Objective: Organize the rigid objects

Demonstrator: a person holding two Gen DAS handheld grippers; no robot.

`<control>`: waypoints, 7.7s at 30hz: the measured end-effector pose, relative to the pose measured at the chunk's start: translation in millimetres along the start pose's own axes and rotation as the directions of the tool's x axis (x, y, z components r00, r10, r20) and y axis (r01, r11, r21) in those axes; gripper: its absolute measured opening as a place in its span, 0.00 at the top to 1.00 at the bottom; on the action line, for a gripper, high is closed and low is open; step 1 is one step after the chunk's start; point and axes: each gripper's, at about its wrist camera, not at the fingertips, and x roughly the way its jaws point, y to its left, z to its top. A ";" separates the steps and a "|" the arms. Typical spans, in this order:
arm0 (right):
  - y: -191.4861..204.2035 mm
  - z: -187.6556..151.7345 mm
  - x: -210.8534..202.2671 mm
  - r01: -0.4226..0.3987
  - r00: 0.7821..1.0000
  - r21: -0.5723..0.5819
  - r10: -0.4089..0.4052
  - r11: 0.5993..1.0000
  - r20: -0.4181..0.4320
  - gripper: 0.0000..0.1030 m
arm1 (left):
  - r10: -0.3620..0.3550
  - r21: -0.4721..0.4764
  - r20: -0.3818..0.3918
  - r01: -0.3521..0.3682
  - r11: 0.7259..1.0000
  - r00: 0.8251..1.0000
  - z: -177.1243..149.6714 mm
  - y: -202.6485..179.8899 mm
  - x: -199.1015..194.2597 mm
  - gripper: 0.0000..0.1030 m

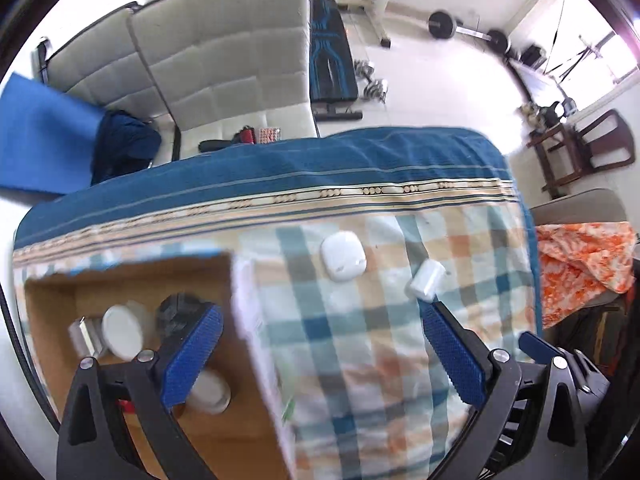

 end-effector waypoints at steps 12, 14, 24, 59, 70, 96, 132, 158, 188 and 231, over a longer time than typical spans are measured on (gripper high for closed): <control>-39.2 52.4 108.9 -0.062 0.989 0.155 0.081 0.986 -0.125 0.28 | 0.024 -0.007 -0.174 -0.026 1.000 0.984 42.0 -19.6 118.0 0.30; -37.8 55.8 126.5 -0.065 0.985 0.166 0.090 0.984 -0.147 0.34 | 0.022 -0.009 -0.200 -0.024 1.000 0.980 42.9 -19.0 131.0 0.30; -33.2 53.6 142.4 0.026 0.982 0.058 -0.014 0.998 -0.190 0.67 | 0.053 0.030 -0.294 -0.047 0.998 0.954 51.9 -20.5 173.0 0.33; -83.2 -66.1 114.7 0.097 0.959 -0.075 -0.114 0.992 -0.258 0.66 | 0.025 0.086 -0.337 0.005 0.996 0.941 -82.5 -73.7 158.7 0.43; -80.4 -59.9 131.5 0.098 0.960 -0.073 -0.114 0.992 -0.257 0.66 | 0.081 0.115 -0.289 -0.049 0.992 0.954 -108.2 -93.8 166.8 0.56; -81.0 -60.1 81.0 0.044 0.982 -0.101 -0.061 0.994 -0.178 0.67 | 0.008 0.085 -0.157 0.006 0.996 0.988 -126.3 -93.6 97.0 0.58; 205.5 -169.2 -24.2 -0.133 0.991 -0.404 0.124 0.905 -0.050 0.67 | 0.022 -0.204 0.184 0.016 0.979 0.983 -180.5 198.1 -104.3 0.58; 230.4 -166.4 144.5 -0.072 0.960 -0.329 -0.024 0.941 -0.278 0.67 | -0.037 -0.164 -0.170 0.008 0.986 0.985 -145.4 250.9 74.7 0.58; 256.7 -159.5 142.6 -0.018 0.957 -0.339 -0.083 0.941 -0.279 0.31 | -0.004 -0.198 -0.141 -0.024 0.980 0.990 -161.5 248.2 33.8 0.36; 169.6 -265.8 -237.8 -0.033 0.937 -0.393 0.165 0.919 0.308 0.01 | 0.189 -0.233 0.397 -0.101 0.967 0.898 -289.4 172.7 -289.3 0.00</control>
